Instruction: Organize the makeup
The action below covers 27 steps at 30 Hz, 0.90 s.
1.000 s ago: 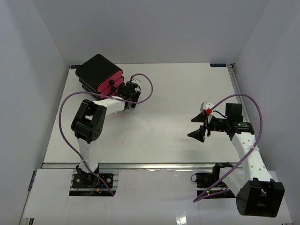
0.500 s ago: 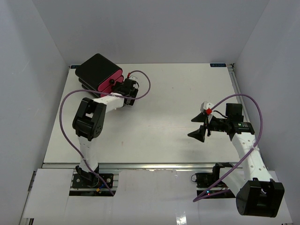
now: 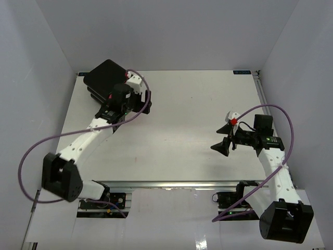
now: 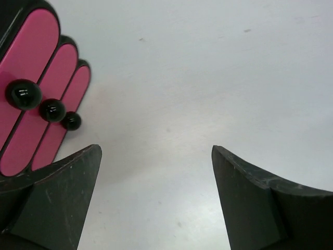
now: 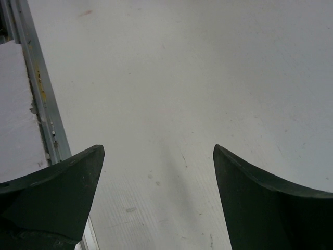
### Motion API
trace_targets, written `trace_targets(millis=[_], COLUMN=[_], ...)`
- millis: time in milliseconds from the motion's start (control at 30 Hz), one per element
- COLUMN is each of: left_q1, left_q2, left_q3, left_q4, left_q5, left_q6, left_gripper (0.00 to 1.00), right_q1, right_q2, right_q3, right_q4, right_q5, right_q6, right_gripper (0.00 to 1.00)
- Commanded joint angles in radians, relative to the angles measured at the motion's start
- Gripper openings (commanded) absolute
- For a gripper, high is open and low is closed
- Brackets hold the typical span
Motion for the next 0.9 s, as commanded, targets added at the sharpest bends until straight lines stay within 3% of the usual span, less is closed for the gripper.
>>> trace_targets(millis=[0,67,200,333,867], left_q1=[0.002,0.003,0.0,-0.003,-0.003], left_q2=[-0.271,-0.453,-0.696,-0.835,-0.838], left_q3=[-0.19,-0.296,-0.446,-0.505,-0.534], left_q4=[0.041,0.055,0.038,0.076,0.087], left_q5=[0.41,0.481,0.423,0.362,0.38], left_q6=[-0.075,-0.105,-0.127,-0.139,-0.162], left_gripper=[0.98,0.98,0.98,0.98,0.98], right_q1=[-0.067,-0.097,-0.122,-0.127,-0.209], right_q2=[-0.039,-0.055,-0.087,-0.13,-0.197], right_q3=[-0.015,-0.023,-0.05,-0.087,-0.136], right_q4=[0.077,0.115,0.227,0.316,0.411], right_q5=[0.031,0.063,0.192,0.317,0.416], right_q6=[0.082,0.159,0.359,0.459,0.629], right_gripper=[0.9,0.9,0.9,0.9,0.9])
